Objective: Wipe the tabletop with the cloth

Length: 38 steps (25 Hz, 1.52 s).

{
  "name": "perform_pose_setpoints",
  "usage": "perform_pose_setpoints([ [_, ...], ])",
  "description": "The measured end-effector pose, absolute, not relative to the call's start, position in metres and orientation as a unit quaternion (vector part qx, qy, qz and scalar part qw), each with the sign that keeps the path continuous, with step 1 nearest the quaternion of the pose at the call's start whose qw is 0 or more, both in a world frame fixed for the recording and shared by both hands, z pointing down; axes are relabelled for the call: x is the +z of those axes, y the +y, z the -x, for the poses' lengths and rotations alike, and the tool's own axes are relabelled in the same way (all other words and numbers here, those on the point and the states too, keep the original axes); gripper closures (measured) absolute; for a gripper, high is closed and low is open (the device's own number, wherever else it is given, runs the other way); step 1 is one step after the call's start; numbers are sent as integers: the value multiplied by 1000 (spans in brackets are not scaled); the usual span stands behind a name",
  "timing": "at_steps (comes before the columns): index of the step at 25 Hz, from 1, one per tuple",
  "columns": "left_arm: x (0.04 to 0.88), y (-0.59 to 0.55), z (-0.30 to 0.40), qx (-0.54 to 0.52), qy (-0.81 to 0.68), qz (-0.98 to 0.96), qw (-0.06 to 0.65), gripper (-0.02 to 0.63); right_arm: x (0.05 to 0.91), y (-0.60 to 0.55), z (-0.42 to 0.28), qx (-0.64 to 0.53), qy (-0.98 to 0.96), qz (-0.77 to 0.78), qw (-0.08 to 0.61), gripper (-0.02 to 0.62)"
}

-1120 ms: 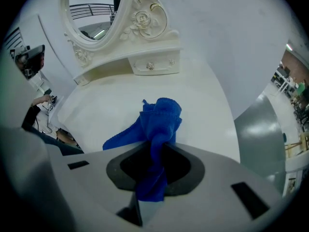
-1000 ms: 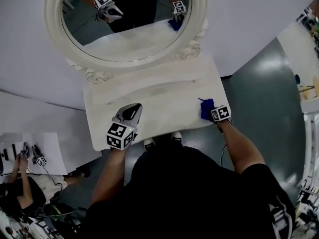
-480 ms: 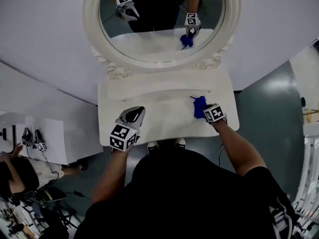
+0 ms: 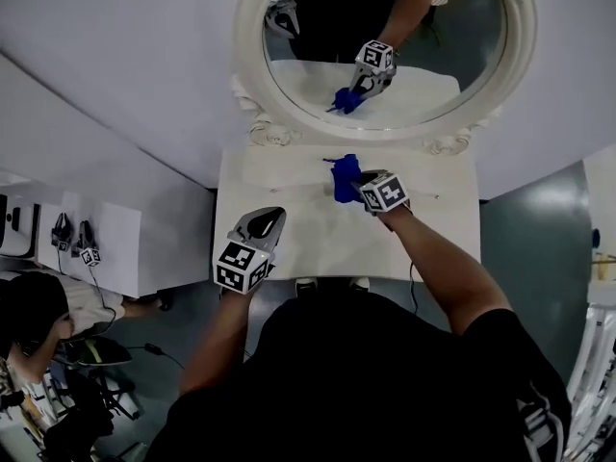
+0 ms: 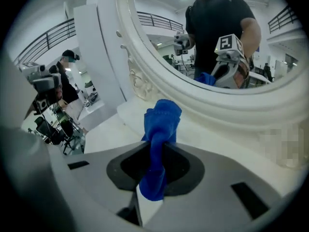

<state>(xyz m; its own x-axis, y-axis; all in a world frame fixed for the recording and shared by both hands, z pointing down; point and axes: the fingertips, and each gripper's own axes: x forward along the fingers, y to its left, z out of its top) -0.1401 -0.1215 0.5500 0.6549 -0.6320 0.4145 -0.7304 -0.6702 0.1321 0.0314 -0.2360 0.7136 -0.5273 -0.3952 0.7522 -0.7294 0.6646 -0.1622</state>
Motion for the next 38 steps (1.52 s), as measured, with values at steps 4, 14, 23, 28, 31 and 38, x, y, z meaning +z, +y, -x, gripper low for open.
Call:
perform_pose_setpoints([
  [4,550,-129,168,167,-401,-888,155,594,702,-260,38,240,-860,-302,334,535],
  [14,555,-142,227,170,-440,-865,170,594,708,-285,181,244,-883,-229,328,535],
  [23,562,-139,263,176,-463,-849,183,594,739,-291,230,244,-876,-211,357,535],
  [28,564,-140,270,177,-466,-847,185,594,753,-294,221,243,-872,-219,365,535],
  [31,565,-142,266,178,-461,-850,183,594,754,-295,209,242,-870,-225,366,535],
  [38,560,-150,233,175,-438,-865,172,594,756,-295,155,239,-860,-255,371,535],
])
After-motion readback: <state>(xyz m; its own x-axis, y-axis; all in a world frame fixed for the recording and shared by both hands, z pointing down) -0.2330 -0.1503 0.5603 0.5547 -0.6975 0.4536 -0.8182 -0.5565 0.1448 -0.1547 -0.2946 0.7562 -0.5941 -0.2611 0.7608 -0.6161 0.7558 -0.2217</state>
